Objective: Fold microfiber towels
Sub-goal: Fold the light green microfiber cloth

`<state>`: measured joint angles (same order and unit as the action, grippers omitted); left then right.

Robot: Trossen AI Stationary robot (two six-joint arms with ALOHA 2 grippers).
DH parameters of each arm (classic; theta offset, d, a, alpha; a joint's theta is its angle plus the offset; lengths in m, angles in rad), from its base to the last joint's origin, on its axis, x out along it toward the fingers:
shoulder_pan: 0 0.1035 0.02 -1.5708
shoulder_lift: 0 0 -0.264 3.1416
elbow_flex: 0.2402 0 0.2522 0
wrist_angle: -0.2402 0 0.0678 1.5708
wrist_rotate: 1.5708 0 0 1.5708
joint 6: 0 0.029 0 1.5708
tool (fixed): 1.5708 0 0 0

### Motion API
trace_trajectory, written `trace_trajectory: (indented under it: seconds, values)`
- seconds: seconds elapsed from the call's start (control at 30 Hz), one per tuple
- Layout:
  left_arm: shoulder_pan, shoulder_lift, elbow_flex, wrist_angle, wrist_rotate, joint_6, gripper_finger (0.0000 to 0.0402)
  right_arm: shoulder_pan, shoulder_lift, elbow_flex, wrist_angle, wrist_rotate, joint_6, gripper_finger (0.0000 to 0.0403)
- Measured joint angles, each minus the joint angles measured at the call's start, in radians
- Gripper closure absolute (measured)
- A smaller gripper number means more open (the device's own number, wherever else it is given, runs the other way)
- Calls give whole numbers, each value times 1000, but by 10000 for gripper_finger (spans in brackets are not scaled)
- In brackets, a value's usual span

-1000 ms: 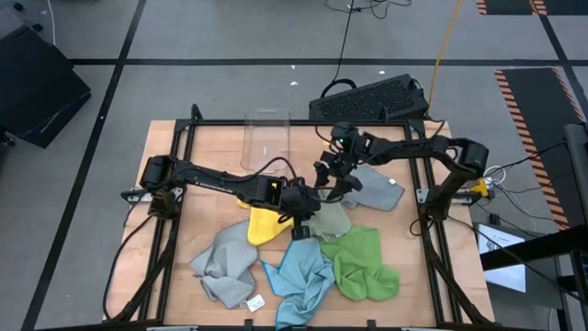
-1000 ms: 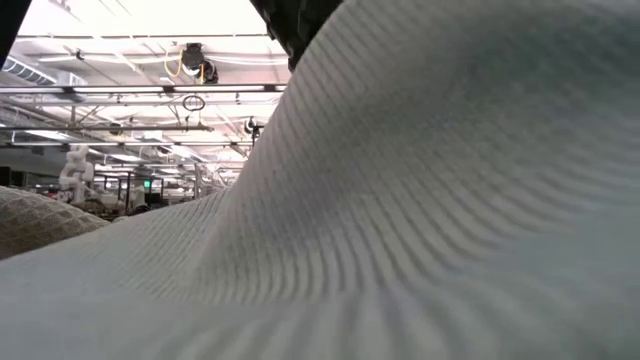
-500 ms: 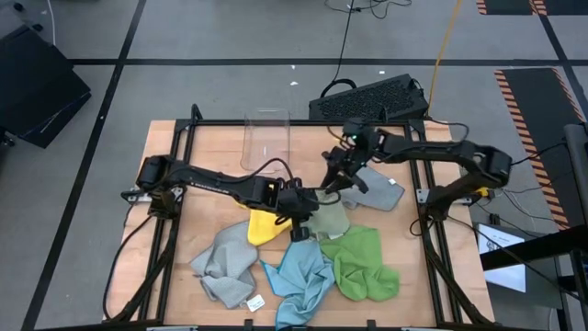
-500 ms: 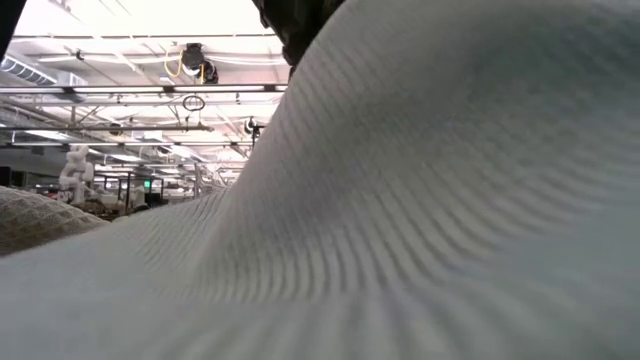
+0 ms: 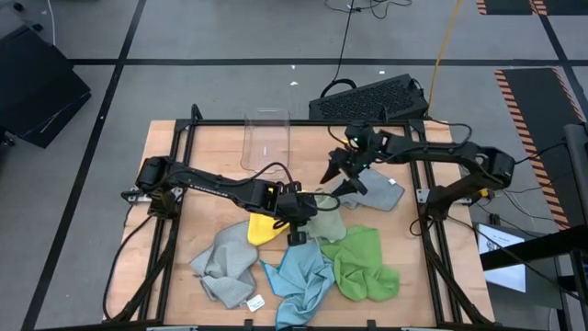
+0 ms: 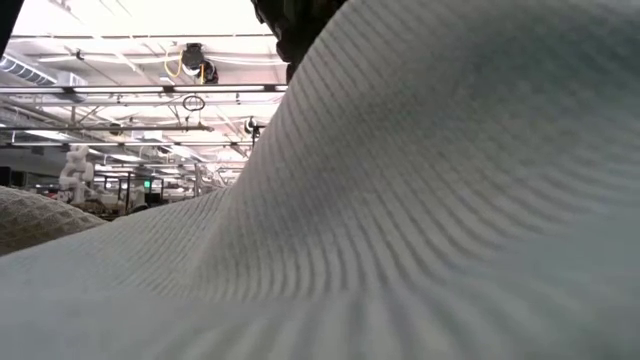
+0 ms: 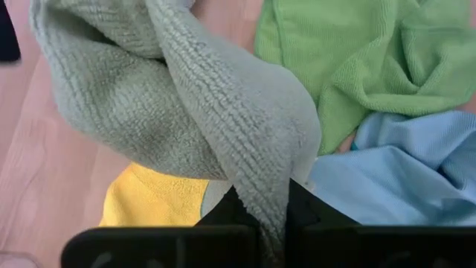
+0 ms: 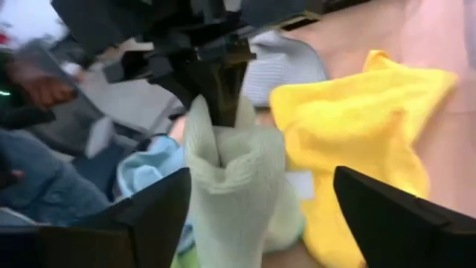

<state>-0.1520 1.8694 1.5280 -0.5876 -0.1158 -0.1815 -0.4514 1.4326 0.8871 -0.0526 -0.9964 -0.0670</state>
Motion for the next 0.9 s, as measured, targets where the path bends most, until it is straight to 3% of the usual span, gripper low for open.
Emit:
trace_trajectory:
  seconds: [0.13, 0.37, 0.53, 0.73, 0.9]
  values:
    - [8, 0, 0, -6, 15, 3, 394, 39, 48, -2, 58, -77, 15, 69]
    - [8, 0, 0, -15, 19, 23, 392, 101, 74, -2, 172, -11, -20, 114]
    - [8, 0, 0, -15, 18, 1, 390, 105, 61, -2, 149, 4, -20, 209]
    - [-1, 0, 0, -14, 11, -126, 391, 104, -18, -2, -15, 7, 65, 377]
    - [-9, 0, 2, 21, 31, -325, 384, 129, -166, -2, -194, 198, 86, 386]
